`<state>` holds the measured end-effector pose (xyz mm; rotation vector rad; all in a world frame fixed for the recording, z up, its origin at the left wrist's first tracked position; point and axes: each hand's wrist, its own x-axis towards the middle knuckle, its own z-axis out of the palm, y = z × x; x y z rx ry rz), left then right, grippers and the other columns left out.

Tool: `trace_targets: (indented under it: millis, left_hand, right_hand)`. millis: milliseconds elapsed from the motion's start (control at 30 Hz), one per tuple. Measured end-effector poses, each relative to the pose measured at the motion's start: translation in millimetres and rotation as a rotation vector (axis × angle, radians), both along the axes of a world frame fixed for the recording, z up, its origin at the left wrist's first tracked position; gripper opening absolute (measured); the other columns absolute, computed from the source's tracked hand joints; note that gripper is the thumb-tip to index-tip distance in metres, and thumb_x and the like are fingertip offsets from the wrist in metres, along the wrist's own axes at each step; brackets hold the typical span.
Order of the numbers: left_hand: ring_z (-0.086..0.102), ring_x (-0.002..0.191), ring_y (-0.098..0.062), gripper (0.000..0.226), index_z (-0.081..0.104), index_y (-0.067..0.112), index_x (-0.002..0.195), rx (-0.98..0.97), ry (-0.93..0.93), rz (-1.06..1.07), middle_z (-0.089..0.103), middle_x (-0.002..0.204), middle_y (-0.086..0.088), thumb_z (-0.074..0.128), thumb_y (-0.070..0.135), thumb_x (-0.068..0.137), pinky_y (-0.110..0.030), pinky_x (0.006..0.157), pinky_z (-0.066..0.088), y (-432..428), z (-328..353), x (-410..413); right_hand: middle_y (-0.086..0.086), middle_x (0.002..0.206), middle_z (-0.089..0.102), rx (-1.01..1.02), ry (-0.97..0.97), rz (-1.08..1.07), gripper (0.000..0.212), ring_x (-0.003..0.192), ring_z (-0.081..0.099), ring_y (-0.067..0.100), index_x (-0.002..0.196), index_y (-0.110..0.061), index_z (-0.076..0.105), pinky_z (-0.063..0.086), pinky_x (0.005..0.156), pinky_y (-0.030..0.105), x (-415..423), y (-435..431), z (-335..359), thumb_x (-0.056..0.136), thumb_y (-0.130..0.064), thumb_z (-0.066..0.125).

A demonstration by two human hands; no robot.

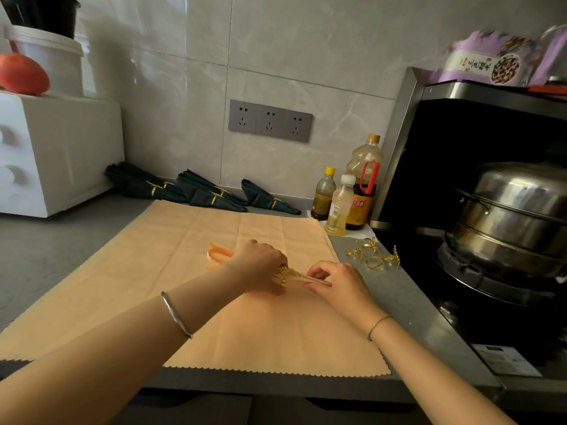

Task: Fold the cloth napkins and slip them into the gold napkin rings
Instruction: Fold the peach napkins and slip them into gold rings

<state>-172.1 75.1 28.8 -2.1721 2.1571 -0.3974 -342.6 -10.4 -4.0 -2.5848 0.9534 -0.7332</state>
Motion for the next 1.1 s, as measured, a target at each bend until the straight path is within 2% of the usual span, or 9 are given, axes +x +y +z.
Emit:
trace_targets:
  millis: [133, 333, 467, 533, 633, 733, 833, 933, 1100]
  left_hand:
    - [0.056, 0.110, -0.017, 0.066, 0.043, 0.030, 0.136, 0.039, 0.041, -0.006, 0.061, 0.121, 0.004, 0.067, 0.052, 0.079, -0.031, 0.096, 0.035, 8.4, -0.7, 23.3]
    - [0.048, 0.120, -0.011, 0.076, 0.042, 0.036, 0.136, 0.012, 0.133, 0.004, 0.051, 0.132, 0.013, 0.070, 0.063, 0.071, -0.030, 0.099, 0.034, 19.4, 9.8, 63.8]
    - [0.052, 0.114, -0.009, 0.078, 0.041, 0.037, 0.137, -0.042, 0.292, 0.010, 0.053, 0.130, 0.016, 0.071, 0.063, 0.069, -0.027, 0.095, 0.039, 15.2, 7.7, 79.3]
    - [0.054, 0.111, -0.008, 0.080, 0.041, 0.038, 0.137, -0.093, 0.407, 0.003, 0.054, 0.129, 0.016, 0.064, 0.071, 0.068, -0.026, 0.092, 0.042, 10.5, 5.8, 93.5]
    - [0.053, 0.112, -0.007, 0.088, 0.045, 0.035, 0.136, -0.227, 0.689, -0.020, 0.055, 0.130, 0.013, 0.034, 0.089, 0.068, -0.028, 0.090, 0.045, -1.9, -2.9, 112.9]
    - [0.047, 0.125, -0.011, 0.073, 0.043, 0.030, 0.140, -0.355, 0.906, 0.069, 0.050, 0.139, 0.007, 0.023, 0.075, 0.086, -0.030, 0.099, 0.039, -24.6, -19.9, 136.0]
    - [0.037, 0.135, -0.016, 0.070, 0.038, 0.026, 0.144, -0.295, 0.816, 0.212, 0.042, 0.148, 0.003, 0.019, 0.065, 0.090, -0.035, 0.110, 0.032, -52.9, -36.0, 162.2]
    - [0.024, 0.142, -0.018, 0.061, 0.027, 0.027, 0.149, -0.142, 0.628, 0.337, 0.028, 0.155, 0.003, 0.024, 0.058, 0.096, -0.035, 0.116, 0.020, -83.3, -51.2, 182.7]
    - [0.005, 0.147, -0.017, 0.066, 0.013, 0.031, 0.152, 0.030, 0.422, 0.328, 0.007, 0.160, 0.005, 0.021, 0.062, 0.095, -0.040, 0.119, 0.003, -105.9, -68.2, 193.5]
  right_hand:
    - [-0.014, 0.088, 0.066, 0.098, 0.046, 0.002, 0.019, 0.087, 0.061, 0.005, 0.090, -0.033, 0.064, 0.051, 0.078, 0.028, -0.7, -6.3, -8.5, 0.075, -0.027, 0.074]
    - [-0.015, 0.117, 0.058, 0.247, 0.040, 0.122, 0.057, 0.109, 0.052, 0.001, 0.123, -0.033, 0.052, 0.042, 0.094, 0.018, 13.1, -7.6, -20.6, 0.072, -0.036, 0.077]
    - [-0.016, 0.109, 0.061, 0.241, -0.013, 0.124, 0.045, 0.103, 0.055, 0.000, 0.114, -0.033, 0.058, 0.046, 0.091, 0.020, 33.0, -6.8, -23.2, 0.074, -0.035, 0.076]
    - [-0.018, 0.105, 0.061, 0.284, -0.053, 0.135, 0.037, 0.102, 0.055, -0.001, 0.106, -0.038, 0.057, 0.045, 0.090, 0.020, 42.8, -14.8, -24.6, 0.075, -0.031, 0.076]
    - [-0.017, 0.106, 0.061, 0.347, -0.112, 0.132, 0.033, 0.104, 0.055, 0.000, 0.104, -0.035, 0.058, 0.043, 0.092, 0.017, 53.5, -35.9, -24.7, 0.078, -0.028, 0.076]
    - [-0.012, 0.110, 0.061, 0.325, -0.130, 0.091, 0.034, 0.104, 0.056, 0.004, 0.112, -0.028, 0.058, 0.044, 0.089, 0.018, 67.8, -69.2, -14.9, 0.081, -0.030, 0.072]
    - [-0.011, 0.111, 0.059, 0.335, -0.164, 0.065, 0.034, 0.103, 0.056, 0.004, 0.114, -0.028, 0.054, 0.043, 0.083, 0.017, 89.5, -110.9, 1.3, 0.084, -0.031, 0.069]
    - [-0.003, 0.113, 0.059, 0.348, -0.219, 0.041, 0.036, 0.105, 0.057, 0.011, 0.112, -0.022, 0.052, 0.044, 0.087, 0.022, 120.5, -156.8, 11.8, 0.082, -0.027, 0.072]
    - [0.006, 0.109, 0.062, 0.314, -0.227, 0.020, 0.036, 0.097, 0.060, 0.017, 0.107, -0.015, 0.052, 0.045, 0.077, 0.020, 169.8, -219.1, 14.1, 0.080, -0.020, 0.075]
